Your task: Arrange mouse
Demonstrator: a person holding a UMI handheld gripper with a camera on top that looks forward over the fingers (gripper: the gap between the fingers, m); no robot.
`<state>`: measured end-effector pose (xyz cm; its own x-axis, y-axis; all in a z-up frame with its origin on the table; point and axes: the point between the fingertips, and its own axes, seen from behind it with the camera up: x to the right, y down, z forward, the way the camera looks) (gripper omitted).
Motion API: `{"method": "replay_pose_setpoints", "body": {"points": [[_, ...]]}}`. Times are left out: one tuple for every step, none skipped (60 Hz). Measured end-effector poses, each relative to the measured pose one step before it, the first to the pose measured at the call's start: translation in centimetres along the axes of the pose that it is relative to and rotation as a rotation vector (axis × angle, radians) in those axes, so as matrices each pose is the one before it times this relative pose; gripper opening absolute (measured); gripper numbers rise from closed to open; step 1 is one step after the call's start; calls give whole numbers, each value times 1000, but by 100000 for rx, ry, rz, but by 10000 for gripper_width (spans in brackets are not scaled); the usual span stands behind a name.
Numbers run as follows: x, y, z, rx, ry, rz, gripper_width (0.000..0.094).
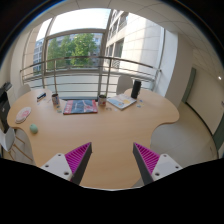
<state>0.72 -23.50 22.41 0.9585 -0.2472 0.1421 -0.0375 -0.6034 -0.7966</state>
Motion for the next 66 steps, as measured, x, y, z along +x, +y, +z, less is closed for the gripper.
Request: {"method": "replay_pose_setpoints", "body": {"points": [[-10,102,-7,-336,98,-191,848],[-19,104,-6,-320,48,-290,851],[9,104,0,-219,84,-280,852],[10,94,2,-133,148,-254,852],[67,106,7,-107,260,-205,851],[101,122,-23,-180,404,-201,850],[73,162,17,-219,419,-196,850],[-77,75,-146,-240,468,-133,850],[109,243,9,-155,438,-96,850],[38,236,-70,-138,435,-57,849],[9,192,-50,-68,438,0,849],[-94,205,-81,-16,439,89,850],[-103,237,-59,14,452,63,850],[-112,231,-35,17,395,84,851],[-191,283,-62,-17,293,76,851],[-239,304,-30,-62,283,39,852],[-284,326,-110,-36,238,49,850],[-323,389,4,-7,223,18,850],[-385,398,-73,-5,203,-5,850],[-437,442,-71,-95,161,-65,850],[-503,449,-53,-167,85,-101,849],[-519,514,-84,-312,99,-40,850],[-551,562,-96,-465,147,-26,850],[-570,507,-177,-441,185,23,850],[-658,495,-168,-331,58,72,850],[-696,438,-146,-41,-124,92,850],[-809,417,-74,143,-210,132,851],[-800,423,-105,65,-240,72,851],[-860,516,-73,-282,-233,12,851],[-913,567,-36,-611,-232,8,850],[-914,641,-61,-876,-334,40,850],[-977,643,-2,-1006,-617,11,850],[-1147,599,-15,-851,-942,11,852],[-1196,467,-9,-666,-1145,111,852],[-1164,413,51,-572,-1193,211,851],[-1193,350,35,-598,-1173,275,852],[-1197,366,101,-625,-1160,208,853],[-1194,361,123,-645,-1218,99,851],[-1231,258,178,-506,-1245,51,852],[-1243,184,200,-329,-1297,104,853],[-1157,65,231,-26,-1283,76,854],[-1154,-11,295,134,-1245,-33,852],[-1114,-4,345,108,-1226,-122,853],[-1176,-4,410,-2,-1195,-179,852],[-992,-6,607,-82,-1219,-310,853],[-1138,-85,521,-48,-1159,-408,851],[-1224,-195,291,-43,-1074,-468,853],[-840,-131,734,81,-1113,-594,854],[-992,-261,605,85,-989,-513,855],[-963,-292,592,167,-898,-460,854],[-939,-295,666,272,-848,-478,856],[-907,-335,698,187,-782,-516,854],[-883,-314,679,152,-798,-475,854],[-859,-322,714,109,-855,-469,853],[-1028,-389,656,201,-776,-245,854],[-818,-399,646,248,-838,-609,855],[-599,-335,922,257,-738,-487,853],[-1022,-297,703,-2,-363,-384,852],[-730,-384,867,151,-552,-350,852],[-623,-411,827,227,-529,-286,853],[-645,-396,863,239,-558,-208,854],[-650,-369,880,180,-519,-211,854],[-590,-440,858,177,-538,-224,853],[-578,-407,878,70,-504,-232,854],[-528,-404,847,-53,-349,-283,854],[-479,-385,820,-183,-289,-299,851]]}}
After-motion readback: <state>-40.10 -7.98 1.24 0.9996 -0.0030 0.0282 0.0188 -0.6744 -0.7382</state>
